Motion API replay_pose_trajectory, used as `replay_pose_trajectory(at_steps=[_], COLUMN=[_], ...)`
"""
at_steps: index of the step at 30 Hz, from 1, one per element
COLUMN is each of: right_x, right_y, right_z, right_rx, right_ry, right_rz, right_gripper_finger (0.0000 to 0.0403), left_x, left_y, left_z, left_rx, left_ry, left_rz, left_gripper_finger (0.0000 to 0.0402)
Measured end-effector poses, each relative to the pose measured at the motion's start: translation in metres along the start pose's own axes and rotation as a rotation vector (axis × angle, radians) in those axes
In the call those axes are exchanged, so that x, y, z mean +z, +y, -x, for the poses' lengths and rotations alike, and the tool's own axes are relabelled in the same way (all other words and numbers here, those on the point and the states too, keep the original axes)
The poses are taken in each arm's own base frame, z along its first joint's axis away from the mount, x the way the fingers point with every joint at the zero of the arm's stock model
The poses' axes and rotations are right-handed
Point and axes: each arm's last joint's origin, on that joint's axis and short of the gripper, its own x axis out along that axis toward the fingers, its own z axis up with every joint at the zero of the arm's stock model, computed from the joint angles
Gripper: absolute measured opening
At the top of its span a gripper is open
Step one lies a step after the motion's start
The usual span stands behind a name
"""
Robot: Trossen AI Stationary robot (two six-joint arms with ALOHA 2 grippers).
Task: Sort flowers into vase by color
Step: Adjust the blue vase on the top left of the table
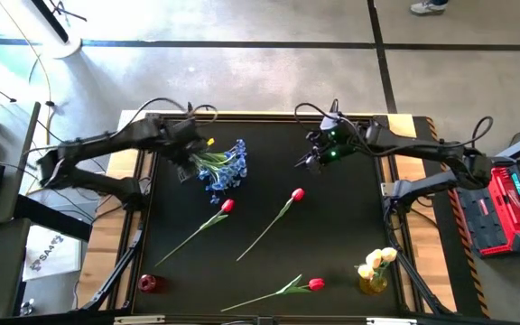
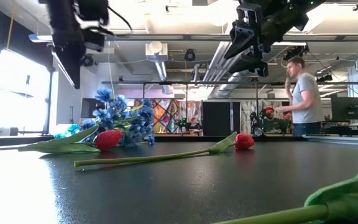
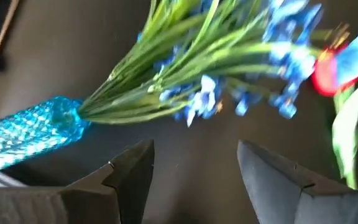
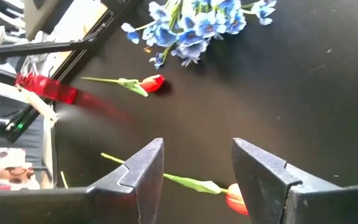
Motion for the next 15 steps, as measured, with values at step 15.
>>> replay_pose_trajectory(at_steps=[15], right_x=[-0.012], right_y=[0.002], right_z=[-0.003], right_rx=[-0.099], right_ry=[0.075], right_rz=[0.071], right_gripper_finger=[0.0177], left_x=[0.068], left_y=[0.053], left_z=[-0.040], left_rx=[-0.046], left_ry=[0.370], left_rz=[-0.382], left_gripper_finger=[0.0220])
